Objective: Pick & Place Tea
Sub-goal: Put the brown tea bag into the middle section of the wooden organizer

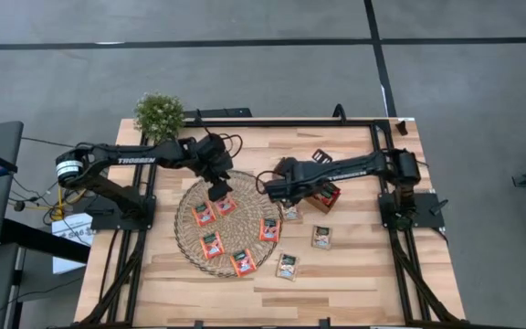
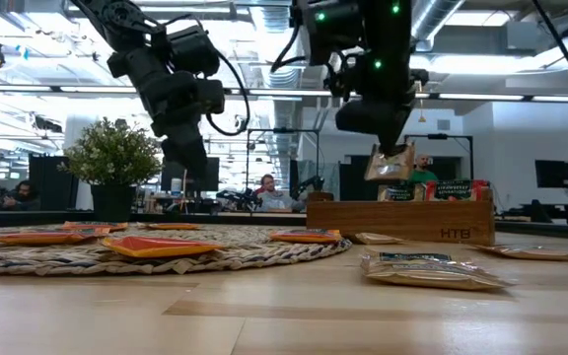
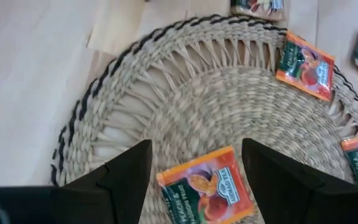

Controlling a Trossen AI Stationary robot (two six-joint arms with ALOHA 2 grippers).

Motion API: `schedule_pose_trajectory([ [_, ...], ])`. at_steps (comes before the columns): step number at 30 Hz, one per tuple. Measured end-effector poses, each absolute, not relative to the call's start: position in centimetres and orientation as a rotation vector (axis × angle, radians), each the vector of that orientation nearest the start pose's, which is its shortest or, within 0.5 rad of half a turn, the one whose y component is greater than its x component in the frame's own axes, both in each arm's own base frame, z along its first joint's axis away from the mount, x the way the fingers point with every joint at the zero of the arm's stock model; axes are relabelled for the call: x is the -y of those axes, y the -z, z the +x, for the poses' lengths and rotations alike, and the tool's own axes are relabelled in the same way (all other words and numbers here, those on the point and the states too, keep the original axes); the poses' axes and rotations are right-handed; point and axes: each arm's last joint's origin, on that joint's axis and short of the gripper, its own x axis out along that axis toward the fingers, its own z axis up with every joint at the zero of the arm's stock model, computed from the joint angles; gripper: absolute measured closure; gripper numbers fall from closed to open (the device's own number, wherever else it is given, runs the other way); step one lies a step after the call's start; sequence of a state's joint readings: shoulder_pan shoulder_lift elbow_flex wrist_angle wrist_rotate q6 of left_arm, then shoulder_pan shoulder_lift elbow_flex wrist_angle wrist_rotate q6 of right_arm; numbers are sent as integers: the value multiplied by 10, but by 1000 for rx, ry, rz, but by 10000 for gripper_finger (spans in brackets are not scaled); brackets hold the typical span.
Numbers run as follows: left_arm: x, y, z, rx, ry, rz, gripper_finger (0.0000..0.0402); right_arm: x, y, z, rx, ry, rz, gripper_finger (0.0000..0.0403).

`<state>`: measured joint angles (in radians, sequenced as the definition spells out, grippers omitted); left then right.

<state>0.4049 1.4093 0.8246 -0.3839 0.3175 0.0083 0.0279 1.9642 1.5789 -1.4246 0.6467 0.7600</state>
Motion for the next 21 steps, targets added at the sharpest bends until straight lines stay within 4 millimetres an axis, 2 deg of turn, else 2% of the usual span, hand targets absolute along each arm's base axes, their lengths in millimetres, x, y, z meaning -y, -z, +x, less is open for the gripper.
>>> schedule_pose_trajectory([
  [11,-101,-203,248,-898,-83,-335,161,9,-183,360,-1528,1049,-145,403],
  [21,-100,-203,248,-899,-75,-319,161,9,-189,356,-1494,1121,-143,403],
])
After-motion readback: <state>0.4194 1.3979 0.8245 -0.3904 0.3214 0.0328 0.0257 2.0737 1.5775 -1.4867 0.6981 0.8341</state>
